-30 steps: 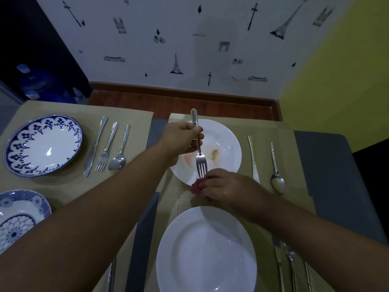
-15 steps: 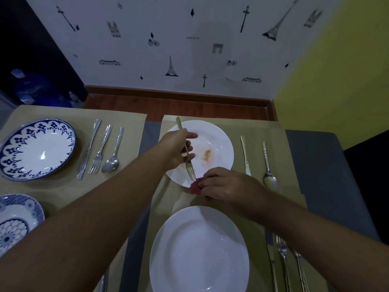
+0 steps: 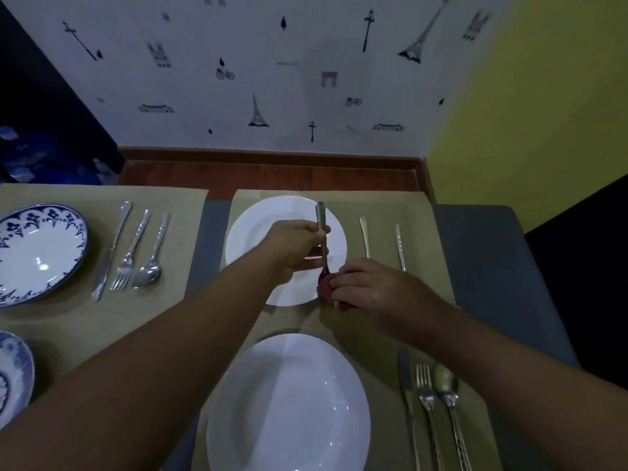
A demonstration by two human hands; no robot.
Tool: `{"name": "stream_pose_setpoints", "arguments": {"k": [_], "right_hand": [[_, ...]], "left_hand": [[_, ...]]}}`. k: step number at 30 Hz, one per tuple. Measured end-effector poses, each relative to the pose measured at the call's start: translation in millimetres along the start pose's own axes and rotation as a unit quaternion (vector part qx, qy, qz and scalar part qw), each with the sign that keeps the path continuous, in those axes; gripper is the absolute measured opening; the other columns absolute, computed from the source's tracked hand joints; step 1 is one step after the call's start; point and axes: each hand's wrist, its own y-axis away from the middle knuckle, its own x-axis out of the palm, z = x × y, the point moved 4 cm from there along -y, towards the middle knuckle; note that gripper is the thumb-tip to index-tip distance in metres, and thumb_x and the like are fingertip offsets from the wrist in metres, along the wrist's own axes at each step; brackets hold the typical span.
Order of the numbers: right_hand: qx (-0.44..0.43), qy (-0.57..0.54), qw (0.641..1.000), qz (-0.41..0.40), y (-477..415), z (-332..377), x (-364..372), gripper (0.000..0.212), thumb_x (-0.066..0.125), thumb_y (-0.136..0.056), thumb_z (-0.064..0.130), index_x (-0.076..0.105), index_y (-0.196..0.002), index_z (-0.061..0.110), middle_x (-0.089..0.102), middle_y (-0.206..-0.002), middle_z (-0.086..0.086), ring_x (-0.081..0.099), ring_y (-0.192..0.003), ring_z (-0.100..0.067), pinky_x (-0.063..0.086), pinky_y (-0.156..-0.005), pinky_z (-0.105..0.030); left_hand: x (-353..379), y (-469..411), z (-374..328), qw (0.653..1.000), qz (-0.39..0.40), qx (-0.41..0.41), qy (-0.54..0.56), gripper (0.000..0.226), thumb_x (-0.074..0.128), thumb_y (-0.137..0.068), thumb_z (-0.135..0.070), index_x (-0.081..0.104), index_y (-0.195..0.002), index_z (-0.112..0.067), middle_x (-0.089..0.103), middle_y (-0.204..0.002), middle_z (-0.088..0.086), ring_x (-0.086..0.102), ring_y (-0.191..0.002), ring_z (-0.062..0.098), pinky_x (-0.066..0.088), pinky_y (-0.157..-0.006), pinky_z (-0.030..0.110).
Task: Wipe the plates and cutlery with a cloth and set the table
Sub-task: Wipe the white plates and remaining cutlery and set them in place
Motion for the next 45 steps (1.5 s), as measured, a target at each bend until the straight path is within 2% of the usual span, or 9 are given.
{"name": "stream_pose_setpoints", "arguments": {"k": [5,8,16,22,32,37,41,43,45], "right_hand": [[0.019,0.007,0.999,-0.035,43.6,-31.6,-7.4,0.029,0.049,-0.092,0.015,0.073,-0.108,0.008,0.071,-0.111,-0.004,0.058,-0.109,-0.022,0.051,-0.09,-0.031],[0.034,0.009,0.998,-0.042,72.3,-53.4,-10.5,0.035,0.042,-0.094,0.015,0.074,-0.106,0.007,0.071,-0.11,-0.006,0.059,-0.108,-0.024,0.054,-0.086,-0.035],[0.07,-0.025,0.997,-0.014,128.0,-99.3,-12.0,0.032,0.051,-0.092,0.012,0.069,-0.119,0.013,0.066,-0.122,-0.001,0.055,-0.119,-0.02,0.054,-0.088,-0.036],[0.053,-0.032,0.998,-0.011,136.5,-107.1,-14.8,0.035,0.048,-0.091,0.016,0.069,-0.119,0.013,0.066,-0.121,-0.002,0.055,-0.116,-0.018,0.05,-0.092,-0.027],[0.036,-0.05,0.998,-0.029,135.1,-108.5,-14.2,0.035,0.045,-0.092,0.018,0.07,-0.117,0.012,0.067,-0.12,-0.002,0.055,-0.115,-0.017,0.051,-0.092,-0.028],[0.031,-0.035,0.998,-0.051,127.6,-102.2,-19.7,0.034,0.048,-0.089,0.015,0.071,-0.114,0.013,0.068,-0.117,0.0,0.054,-0.114,-0.016,0.048,-0.089,-0.024],[0.031,-0.027,0.997,-0.063,112.8,-91.4,-21.8,0.035,0.048,-0.087,0.014,0.072,-0.112,0.014,0.069,-0.116,0.001,0.055,-0.111,-0.016,0.051,-0.084,-0.027],[0.023,-0.027,0.998,-0.058,100.5,-83.1,-19.6,0.035,0.047,-0.089,0.016,0.071,-0.114,0.014,0.069,-0.117,-0.001,0.055,-0.111,-0.017,0.051,-0.087,-0.028],[0.015,-0.039,0.998,-0.053,83.5,-71.5,-16.7,0.034,0.046,-0.094,0.021,0.07,-0.116,0.013,0.068,-0.12,-0.002,0.055,-0.112,-0.017,0.049,-0.092,-0.027]], "left_hand": [[57.4,-10.5,-4.2,0.999,-0.021,0.036,-0.012,0.01,0.071,-0.09,-0.001,0.07,-0.095,-0.009,0.073,-0.103,0.02,0.073,-0.09,0.03,0.064,-0.068,0.031],[90.8,-24.2,-0.8,0.998,-0.035,0.045,-0.039,0.018,0.073,-0.088,-0.003,0.071,-0.106,-0.005,0.072,-0.102,0.018,0.072,-0.093,0.03,0.064,-0.071,0.033],[138.2,-51.1,17.3,0.981,-0.091,0.066,-0.157,0.02,0.07,-0.092,-0.011,0.074,-0.111,-0.008,0.072,-0.093,0.007,0.072,-0.086,0.023,0.062,-0.085,0.041],[148.2,-53.8,23.9,0.967,-0.132,0.066,-0.208,0.013,0.071,-0.089,-0.01,0.079,-0.099,-0.01,0.074,-0.081,0.006,0.072,-0.073,0.022,0.063,-0.076,0.038],[145.3,-41.5,13.1,0.938,-0.158,0.084,-0.296,0.029,0.064,-0.092,-0.006,0.071,-0.12,-0.003,0.074,-0.113,0.013,0.066,-0.086,0.02,0.058,-0.084,0.031],[140.9,-31.5,17.9,0.959,-0.144,0.058,-0.236,0.028,0.056,-0.096,-0.015,0.074,-0.116,-0.005,0.074,-0.109,0.012,0.067,-0.088,0.022,0.059,-0.088,0.037],[132.6,-9.8,25.5,0.994,-0.107,-0.002,-0.019,0.029,0.049,-0.1,-0.028,0.064,-0.079,-0.015,0.066,-0.09,0.006,0.063,-0.088,0.025,0.056,-0.085,0.041],[120.9,8.6,26.7,0.994,-0.085,-0.015,0.065,0.032,0.043,-0.105,-0.031,0.063,-0.085,-0.016,0.065,-0.092,0.006,0.062,-0.087,0.021,0.051,-0.074,0.03],[98.7,21.7,29.0,0.991,-0.07,-0.01,0.117,0.036,0.039,-0.108,-0.033,0.067,-0.104,-0.011,0.068,-0.103,0.007,0.066,-0.095,0.019,0.052,-0.08,0.027]]}}
